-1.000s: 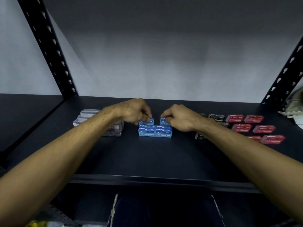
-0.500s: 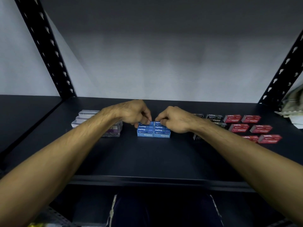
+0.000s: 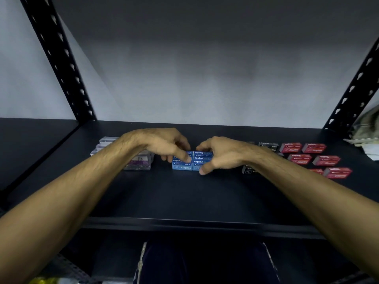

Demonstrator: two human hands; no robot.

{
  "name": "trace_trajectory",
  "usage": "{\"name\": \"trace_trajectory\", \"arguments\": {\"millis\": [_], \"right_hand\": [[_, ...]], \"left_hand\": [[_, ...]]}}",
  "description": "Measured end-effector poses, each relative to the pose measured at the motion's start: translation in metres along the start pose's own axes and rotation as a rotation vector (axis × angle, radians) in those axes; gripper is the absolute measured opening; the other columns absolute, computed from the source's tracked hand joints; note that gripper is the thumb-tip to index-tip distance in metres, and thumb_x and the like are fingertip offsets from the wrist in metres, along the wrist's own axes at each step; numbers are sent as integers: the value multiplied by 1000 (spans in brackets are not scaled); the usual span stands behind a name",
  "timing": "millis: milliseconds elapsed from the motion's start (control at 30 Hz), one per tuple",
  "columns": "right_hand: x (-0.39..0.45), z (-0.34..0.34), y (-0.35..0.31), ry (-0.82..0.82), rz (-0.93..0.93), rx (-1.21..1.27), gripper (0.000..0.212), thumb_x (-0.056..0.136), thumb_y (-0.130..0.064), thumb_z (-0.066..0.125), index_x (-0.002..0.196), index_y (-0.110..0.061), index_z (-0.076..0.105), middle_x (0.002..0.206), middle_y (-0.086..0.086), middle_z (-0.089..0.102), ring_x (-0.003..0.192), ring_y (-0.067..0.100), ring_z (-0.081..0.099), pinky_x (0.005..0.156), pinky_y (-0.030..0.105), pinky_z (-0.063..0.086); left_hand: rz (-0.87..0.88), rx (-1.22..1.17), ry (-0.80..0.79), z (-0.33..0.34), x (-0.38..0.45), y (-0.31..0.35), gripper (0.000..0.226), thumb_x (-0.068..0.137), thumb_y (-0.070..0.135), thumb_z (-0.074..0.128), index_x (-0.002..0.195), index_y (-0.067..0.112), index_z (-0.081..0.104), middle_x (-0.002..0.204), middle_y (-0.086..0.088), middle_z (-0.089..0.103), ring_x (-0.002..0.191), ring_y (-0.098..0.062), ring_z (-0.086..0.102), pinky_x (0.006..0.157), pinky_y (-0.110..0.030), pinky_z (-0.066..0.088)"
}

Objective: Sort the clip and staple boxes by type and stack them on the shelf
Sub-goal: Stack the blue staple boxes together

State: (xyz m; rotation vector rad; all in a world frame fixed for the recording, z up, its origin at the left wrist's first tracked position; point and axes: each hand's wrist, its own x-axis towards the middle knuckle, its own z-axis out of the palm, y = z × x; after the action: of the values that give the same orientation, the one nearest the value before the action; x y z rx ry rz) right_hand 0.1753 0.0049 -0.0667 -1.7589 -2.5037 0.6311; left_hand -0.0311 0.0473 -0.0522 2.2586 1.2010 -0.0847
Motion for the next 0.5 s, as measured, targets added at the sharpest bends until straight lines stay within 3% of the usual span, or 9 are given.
{"name": "trace_trajectory", "arguments": {"millis": [67, 167, 200, 333, 500], "right_hand": [[0, 2, 0, 12, -15, -8, 73, 65, -47, 82, 131, -27, 56, 117, -10, 63, 99, 12, 61, 90, 35, 52], [1, 4, 0, 19, -41, -18, 64, 69, -38, 82, 127, -25, 58, 109, -7, 62, 93, 12, 61, 82, 34, 53], [1, 5, 0, 23, -47, -24, 61, 71, -36, 82, 126, -24, 58, 108, -6, 62, 92, 13, 61, 81, 35, 53], [2, 8, 0, 48, -75, -34, 51, 75, -31, 80, 121, -23, 61, 100, -6, 62, 87, 13, 61, 75, 33, 53], [4, 11, 2, 55, -89, -26, 51, 78, -30, 79, 125, -24, 60, 100, -9, 58, 87, 11, 58, 65, 24, 42]], "left_hand": [[8, 53, -28, 2, -2, 3, 51, 77, 44, 79, 122, 25, 63, 95, -3, 72, 59, 1, 63, 55, -18, 51], [-5, 144, -17, 6, -2, 6, 56, 72, 43, 83, 122, 26, 63, 106, 1, 70, 90, -13, 67, 79, -32, 56], [-6, 170, -1, 8, -2, 7, 56, 72, 41, 83, 122, 25, 63, 106, 5, 68, 94, -14, 65, 80, -30, 54], [-16, 199, 24, 9, -1, 8, 52, 74, 36, 83, 122, 28, 63, 97, 16, 62, 90, -7, 59, 72, -23, 44], [-20, 236, 40, 12, 0, 7, 47, 75, 34, 82, 118, 28, 65, 98, 9, 65, 93, -14, 62, 81, -31, 51]]}}
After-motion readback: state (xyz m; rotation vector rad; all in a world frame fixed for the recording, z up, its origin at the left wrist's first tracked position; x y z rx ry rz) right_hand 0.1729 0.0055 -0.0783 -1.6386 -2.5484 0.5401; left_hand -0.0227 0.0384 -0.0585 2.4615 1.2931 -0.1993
